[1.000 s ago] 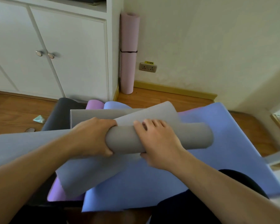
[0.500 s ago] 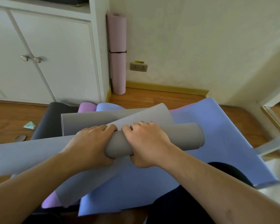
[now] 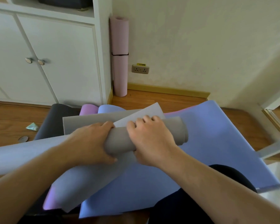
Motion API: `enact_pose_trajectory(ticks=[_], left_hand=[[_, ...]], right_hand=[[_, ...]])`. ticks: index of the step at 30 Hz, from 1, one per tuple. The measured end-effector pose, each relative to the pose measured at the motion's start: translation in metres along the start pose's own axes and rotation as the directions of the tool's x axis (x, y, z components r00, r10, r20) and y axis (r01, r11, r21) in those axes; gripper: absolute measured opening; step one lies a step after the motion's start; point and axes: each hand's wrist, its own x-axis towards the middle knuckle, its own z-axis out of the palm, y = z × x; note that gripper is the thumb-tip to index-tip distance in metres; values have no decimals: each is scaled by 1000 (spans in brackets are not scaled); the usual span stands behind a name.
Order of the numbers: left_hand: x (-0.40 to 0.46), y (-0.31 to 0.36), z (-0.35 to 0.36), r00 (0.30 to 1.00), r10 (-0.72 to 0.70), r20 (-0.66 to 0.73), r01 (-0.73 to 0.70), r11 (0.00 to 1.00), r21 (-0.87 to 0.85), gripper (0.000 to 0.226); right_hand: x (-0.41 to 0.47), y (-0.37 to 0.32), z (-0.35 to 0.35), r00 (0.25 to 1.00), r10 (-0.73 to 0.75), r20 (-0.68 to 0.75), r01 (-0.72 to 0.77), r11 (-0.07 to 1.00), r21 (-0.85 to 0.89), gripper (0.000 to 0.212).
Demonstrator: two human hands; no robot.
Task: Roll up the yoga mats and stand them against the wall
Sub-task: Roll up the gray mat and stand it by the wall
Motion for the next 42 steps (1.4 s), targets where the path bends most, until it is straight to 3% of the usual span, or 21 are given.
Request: enact_pose_trajectory(ticks=[2,6,9,10,12,14,16,18,20,25,31,35,39,42], left_hand=[[2,20,3,998,28,-49,-30,998,-53,75],[5,26,5,1000,-7,-6,6,988,-152,60],[1,13,2,1000,-3,-30,-3,979,-203,57],[0,9,0,1000,-4,-19,1,978,-209,58],[-3,2,-5,1000,-3,-15,-1,971,-240,63],[-6,-1,-8,999,-4,-41,-7,963,-268,65],[-8,0,-10,998,-7,-66,-12,958,-287,66],[-10,2,-12,998,-4,-63,-14,960,-279,67],[-10,4,-13,998,-10,-63,-6,968,-250,67],[-18,15,-17,996,-60,-62,45,976,-215,71],[-25,27,-14,989,-131,-65,117,976,-185,70],[-28,19,-3,990,-136,-26,129,972,-194,74],[-25,11,-4,995,-86,-54,76,983,-168,69],[-22,16,-8,995,-64,-80,49,982,-181,69]], right_hand=[[3,-12,-2,998,-48,-31,48,999,3,53],[3,-13,-8,991,-132,-12,133,989,68,55],[-1,15,-24,995,-61,-82,89,913,398,46],[-3,26,-29,983,67,-168,34,845,534,39],[-8,50,-31,860,424,-283,-63,639,767,17],[-9,74,-27,754,649,-98,-151,317,936,24],[-7,82,-20,808,571,145,-216,60,975,39],[-7,72,-15,867,400,296,-309,-33,950,53],[-6,63,-15,869,360,339,-336,-74,939,58],[-4,56,-34,837,437,329,-322,-93,942,57],[11,38,-37,730,522,441,-500,-32,866,42],[11,34,-31,780,385,493,-501,-87,861,43],[0,37,-24,843,291,452,-449,-81,890,49],[0,38,-25,842,318,436,-414,-136,900,51]])
